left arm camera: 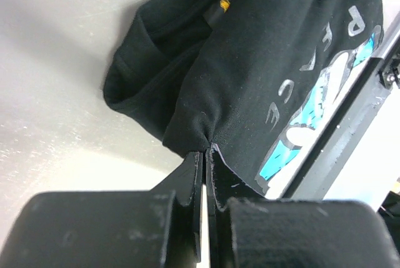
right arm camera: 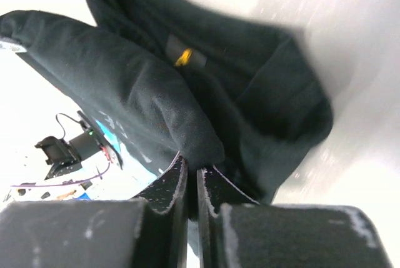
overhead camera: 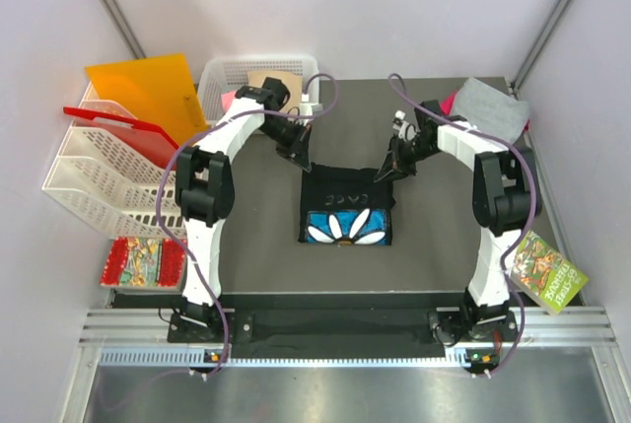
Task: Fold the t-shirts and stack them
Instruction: Smooth out wrinkles on the folded tshirt
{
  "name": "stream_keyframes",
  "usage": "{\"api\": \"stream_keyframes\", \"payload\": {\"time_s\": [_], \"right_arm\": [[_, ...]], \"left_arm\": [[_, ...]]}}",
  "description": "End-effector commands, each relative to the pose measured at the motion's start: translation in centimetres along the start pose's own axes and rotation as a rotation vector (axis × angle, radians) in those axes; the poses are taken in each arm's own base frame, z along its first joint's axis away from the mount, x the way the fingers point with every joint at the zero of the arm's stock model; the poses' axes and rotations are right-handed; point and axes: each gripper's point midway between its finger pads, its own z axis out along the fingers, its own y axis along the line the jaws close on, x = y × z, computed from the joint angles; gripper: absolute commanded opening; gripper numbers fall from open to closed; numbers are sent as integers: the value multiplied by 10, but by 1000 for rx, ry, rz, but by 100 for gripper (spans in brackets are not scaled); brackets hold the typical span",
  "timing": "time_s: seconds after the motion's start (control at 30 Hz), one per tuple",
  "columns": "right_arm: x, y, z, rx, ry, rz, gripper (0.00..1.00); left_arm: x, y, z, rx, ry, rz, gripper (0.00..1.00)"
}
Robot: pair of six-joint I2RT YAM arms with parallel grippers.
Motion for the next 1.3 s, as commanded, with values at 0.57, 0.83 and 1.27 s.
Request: {"api": "stream_keyframes", "payload": {"time_s": [0.57, 0.83, 1.27], "right_arm": [[-58, -8, -6, 70, -70, -49, 50], [-80, 20, -78, 259, -264, -89, 55], [10, 121, -12, -297, 95, -145, 53]], "left_arm": [[-5, 61, 15, -187, 3, 10, 87], [-30, 36, -65, -252, -118, 77, 90], [-21, 10, -111, -202, -218, 5, 99]]}}
